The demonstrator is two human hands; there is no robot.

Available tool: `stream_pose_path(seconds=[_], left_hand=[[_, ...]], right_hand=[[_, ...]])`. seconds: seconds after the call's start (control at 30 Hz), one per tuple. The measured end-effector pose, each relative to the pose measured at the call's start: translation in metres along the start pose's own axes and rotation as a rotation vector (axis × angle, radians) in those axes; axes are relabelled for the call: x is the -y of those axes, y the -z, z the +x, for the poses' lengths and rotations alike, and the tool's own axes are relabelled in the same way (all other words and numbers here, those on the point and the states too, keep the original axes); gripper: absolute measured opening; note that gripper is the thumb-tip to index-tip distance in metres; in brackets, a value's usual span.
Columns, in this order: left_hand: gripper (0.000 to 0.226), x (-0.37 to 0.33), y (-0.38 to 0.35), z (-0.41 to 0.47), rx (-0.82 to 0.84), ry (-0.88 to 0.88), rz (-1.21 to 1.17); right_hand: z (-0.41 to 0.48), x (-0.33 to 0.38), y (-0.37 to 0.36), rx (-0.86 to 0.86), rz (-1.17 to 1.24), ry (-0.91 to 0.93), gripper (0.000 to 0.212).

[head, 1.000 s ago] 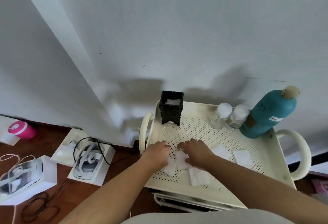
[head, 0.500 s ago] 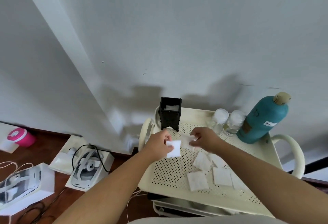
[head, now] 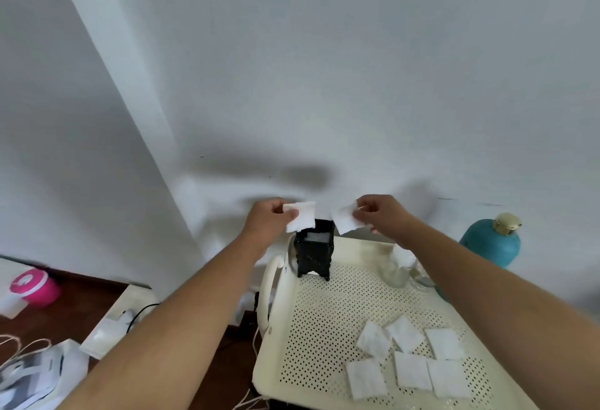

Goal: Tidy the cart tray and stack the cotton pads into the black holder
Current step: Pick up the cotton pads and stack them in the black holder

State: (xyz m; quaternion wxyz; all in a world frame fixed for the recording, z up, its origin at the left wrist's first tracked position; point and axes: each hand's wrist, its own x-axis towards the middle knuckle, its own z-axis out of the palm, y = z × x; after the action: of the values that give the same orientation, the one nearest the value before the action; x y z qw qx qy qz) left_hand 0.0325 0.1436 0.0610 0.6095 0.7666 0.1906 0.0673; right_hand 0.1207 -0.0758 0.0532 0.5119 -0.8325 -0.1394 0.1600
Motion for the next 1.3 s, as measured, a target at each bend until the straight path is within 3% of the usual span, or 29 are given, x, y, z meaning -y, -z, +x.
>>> stream_pose_path(seconds=[0.2,0.43,0.67,0.8,0.9,1.1,1.3], left_hand=[[0.015,0.007,0.012,0.021,-0.074,-0.014,0.046],[0.006,0.027,0.02,0.033,-0.123,-0.003,0.062],[0.006,0.051,0.03,0.036,-0.126,0.028,0.057],[0.007,0.056,0.029,0.037,-0.113,0.026,0.061],[0.009,0.057,0.029,0.038,-0.115,0.027,0.062],[0.01,0.061,0.027,0.04,-0.122,0.034,0.066],[0.011,0.06,0.024,0.039,-0.146,0.02,0.054]], right_hand=[[0.028,0.014,-0.022,-0.084,-0.046,0.028,0.009],[0.053,0.012,-0.051,0.032,-0.269,0.014,0.011],[0.056,0.006,-0.062,0.1,-0.274,-0.114,0.012],[0.055,0.007,-0.067,0.195,-0.323,-0.132,0.026],[0.054,0.004,-0.074,0.203,-0.364,-0.128,0.022],[0.053,-0.004,-0.087,-0.024,-0.598,0.033,0.013],[0.054,-0.018,-0.087,-0.063,-0.72,0.234,0.009]])
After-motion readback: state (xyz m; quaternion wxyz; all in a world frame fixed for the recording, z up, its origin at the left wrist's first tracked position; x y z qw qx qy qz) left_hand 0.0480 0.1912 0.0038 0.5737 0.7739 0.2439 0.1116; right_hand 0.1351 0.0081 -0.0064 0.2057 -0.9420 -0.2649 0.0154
